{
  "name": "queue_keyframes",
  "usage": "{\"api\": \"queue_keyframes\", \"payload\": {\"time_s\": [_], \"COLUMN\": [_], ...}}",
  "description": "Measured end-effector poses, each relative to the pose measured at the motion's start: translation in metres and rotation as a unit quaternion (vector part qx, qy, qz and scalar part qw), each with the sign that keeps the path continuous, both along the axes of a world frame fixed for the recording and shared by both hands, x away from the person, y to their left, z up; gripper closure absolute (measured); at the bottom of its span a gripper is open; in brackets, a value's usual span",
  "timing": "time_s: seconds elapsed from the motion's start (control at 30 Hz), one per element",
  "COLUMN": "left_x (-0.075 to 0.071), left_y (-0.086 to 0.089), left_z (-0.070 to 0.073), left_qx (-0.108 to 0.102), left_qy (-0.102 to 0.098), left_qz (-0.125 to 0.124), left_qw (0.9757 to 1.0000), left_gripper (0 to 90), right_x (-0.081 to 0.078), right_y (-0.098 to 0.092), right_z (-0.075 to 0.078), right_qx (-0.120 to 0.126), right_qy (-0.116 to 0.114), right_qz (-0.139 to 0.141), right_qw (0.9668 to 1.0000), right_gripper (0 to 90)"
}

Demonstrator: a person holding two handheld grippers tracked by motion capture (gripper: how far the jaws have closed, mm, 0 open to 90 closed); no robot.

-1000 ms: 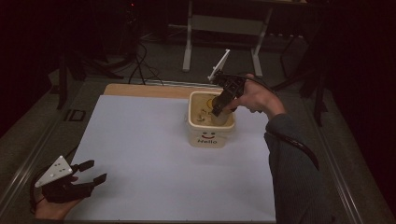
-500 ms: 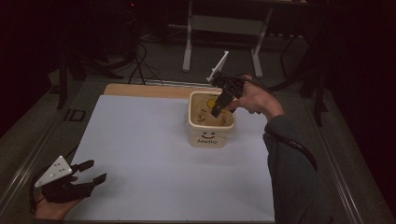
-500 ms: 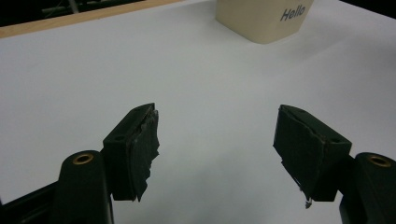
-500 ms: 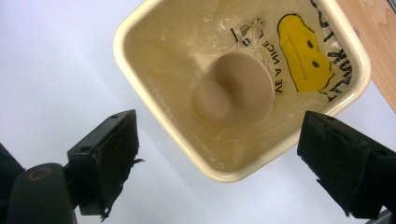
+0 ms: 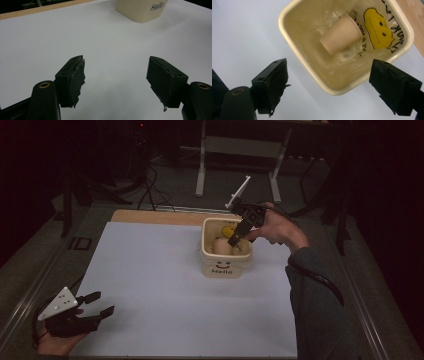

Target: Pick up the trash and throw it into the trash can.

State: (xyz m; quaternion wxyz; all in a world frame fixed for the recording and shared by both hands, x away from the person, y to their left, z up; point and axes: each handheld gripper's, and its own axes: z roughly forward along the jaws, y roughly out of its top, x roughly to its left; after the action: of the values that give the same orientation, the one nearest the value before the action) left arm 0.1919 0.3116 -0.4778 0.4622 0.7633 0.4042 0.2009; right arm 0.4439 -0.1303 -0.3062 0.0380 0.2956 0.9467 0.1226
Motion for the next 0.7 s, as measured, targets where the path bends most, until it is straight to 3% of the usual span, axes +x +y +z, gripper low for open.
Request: {"api": "queue_keyframes", "payload": {"time_s": [0.7], "left_x": [0.000], "left_y": [-0.001], "left_z": [0.000], "left_qx": [0.001], "left_qy": [0.001], "left_qz": [-0.001], "left_qw": [1.0000], "left_gripper": [30.6], "right_x": [-0.014], "right_y": [-0.011], "right_z": [0.004], "right_qx": [0.013], "right_qy": [-0.024], "right_qz": [0.012], "right_qw": [0.9995], "right_gripper": [17.9]}}
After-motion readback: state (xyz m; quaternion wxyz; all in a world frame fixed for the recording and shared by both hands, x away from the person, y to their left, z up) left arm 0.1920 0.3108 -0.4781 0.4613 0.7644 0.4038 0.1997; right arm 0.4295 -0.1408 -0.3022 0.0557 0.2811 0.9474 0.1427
